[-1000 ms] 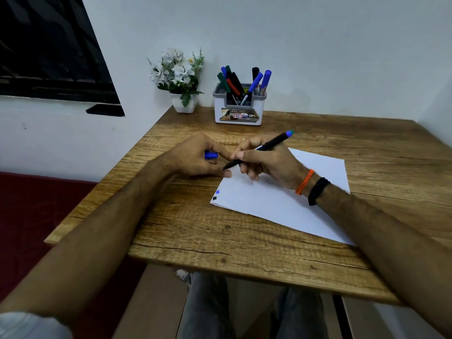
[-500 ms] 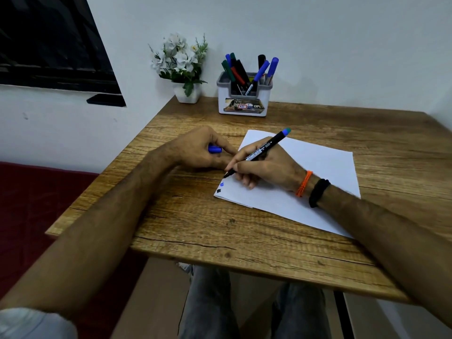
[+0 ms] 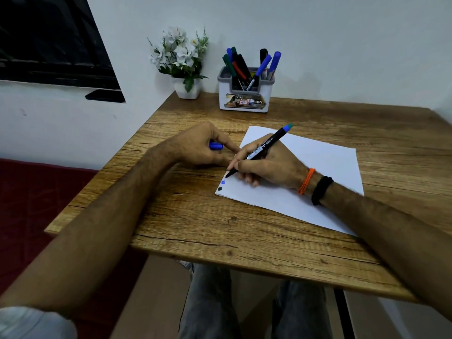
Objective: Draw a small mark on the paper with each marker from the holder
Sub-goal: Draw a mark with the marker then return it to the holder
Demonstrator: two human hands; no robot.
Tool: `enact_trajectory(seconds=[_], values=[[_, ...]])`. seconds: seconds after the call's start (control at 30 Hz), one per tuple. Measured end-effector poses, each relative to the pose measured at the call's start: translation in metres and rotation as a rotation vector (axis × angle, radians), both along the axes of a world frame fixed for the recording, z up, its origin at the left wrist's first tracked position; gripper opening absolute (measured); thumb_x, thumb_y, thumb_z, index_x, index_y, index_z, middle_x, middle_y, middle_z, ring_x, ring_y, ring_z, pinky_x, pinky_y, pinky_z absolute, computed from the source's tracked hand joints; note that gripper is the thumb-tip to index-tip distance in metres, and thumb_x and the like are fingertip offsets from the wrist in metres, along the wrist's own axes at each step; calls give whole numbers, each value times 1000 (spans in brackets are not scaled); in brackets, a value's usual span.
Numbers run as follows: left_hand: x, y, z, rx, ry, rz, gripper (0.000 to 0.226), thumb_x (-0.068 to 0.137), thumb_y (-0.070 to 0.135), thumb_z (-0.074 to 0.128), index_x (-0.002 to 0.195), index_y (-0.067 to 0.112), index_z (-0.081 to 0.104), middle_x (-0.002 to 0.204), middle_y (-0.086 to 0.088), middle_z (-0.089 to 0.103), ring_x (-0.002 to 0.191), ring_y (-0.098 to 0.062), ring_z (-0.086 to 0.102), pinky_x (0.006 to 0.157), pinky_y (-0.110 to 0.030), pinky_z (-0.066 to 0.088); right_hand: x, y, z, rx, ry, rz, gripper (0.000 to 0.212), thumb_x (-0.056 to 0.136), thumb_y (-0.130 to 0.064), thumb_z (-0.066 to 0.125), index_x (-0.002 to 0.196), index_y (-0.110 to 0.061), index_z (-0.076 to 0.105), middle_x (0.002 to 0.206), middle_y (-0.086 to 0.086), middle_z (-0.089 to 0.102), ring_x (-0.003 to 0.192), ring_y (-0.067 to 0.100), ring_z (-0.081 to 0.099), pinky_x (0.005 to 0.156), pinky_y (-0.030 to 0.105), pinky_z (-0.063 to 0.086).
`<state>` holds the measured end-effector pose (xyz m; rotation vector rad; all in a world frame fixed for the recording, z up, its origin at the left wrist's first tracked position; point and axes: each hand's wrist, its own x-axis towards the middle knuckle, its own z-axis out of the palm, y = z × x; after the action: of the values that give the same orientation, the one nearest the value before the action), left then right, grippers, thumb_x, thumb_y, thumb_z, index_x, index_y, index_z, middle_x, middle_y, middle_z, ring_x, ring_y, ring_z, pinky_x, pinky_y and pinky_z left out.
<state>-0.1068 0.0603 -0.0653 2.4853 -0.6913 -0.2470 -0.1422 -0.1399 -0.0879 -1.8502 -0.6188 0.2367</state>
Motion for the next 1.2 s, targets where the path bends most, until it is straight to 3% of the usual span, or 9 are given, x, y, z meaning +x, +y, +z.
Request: enact_trajectory(seconds=[0.37, 0.63, 0.87, 1.0, 1.2], values=[[0, 0, -1, -15, -2, 3, 31, 78, 32, 77, 104, 46, 69, 114, 20, 66, 108, -3, 59, 103, -46, 45, 2, 1, -2, 0, -5, -15, 12, 89, 2, 62, 89, 6, 74, 65, 11, 69, 49, 10, 62, 47, 21, 50], [1, 0, 0, 10, 1, 6, 33, 79, 30, 76, 111, 38, 70, 112, 20, 64, 112, -7, 57, 105, -46, 43, 2, 0, -2, 4, -18, -35, 11, 89, 1, 63, 89, 5, 74, 65, 9, 70, 50, 9, 63, 47, 20, 51], [0, -1, 1, 6, -5, -2, 33, 79, 32, 76, 112, 37, 70, 114, 16, 67, 108, -4, 57, 104, -43, 44, 1, 0, -1, 2, -37, -47, 11, 88, 1, 64, 88, 4, 74, 65, 11, 70, 49, 10, 62, 47, 22, 51], [-1, -1, 2, -9, -2, -3, 33, 79, 32, 76, 111, 37, 70, 105, 22, 64, 100, 3, 57, 102, -36, 44, 0, 1, -1, -6, -36, -40, 11, 87, 2, 64, 87, 5, 74, 62, 8, 69, 47, 9, 60, 46, 21, 50], [0, 0, -1, -1, -19, -1, 32, 79, 31, 77, 110, 37, 71, 108, 17, 69, 102, -3, 61, 100, -43, 47, -1, 1, 0, -8, -41, -38, 11, 88, 1, 64, 87, 5, 74, 62, 8, 68, 47, 9, 59, 46, 21, 49]])
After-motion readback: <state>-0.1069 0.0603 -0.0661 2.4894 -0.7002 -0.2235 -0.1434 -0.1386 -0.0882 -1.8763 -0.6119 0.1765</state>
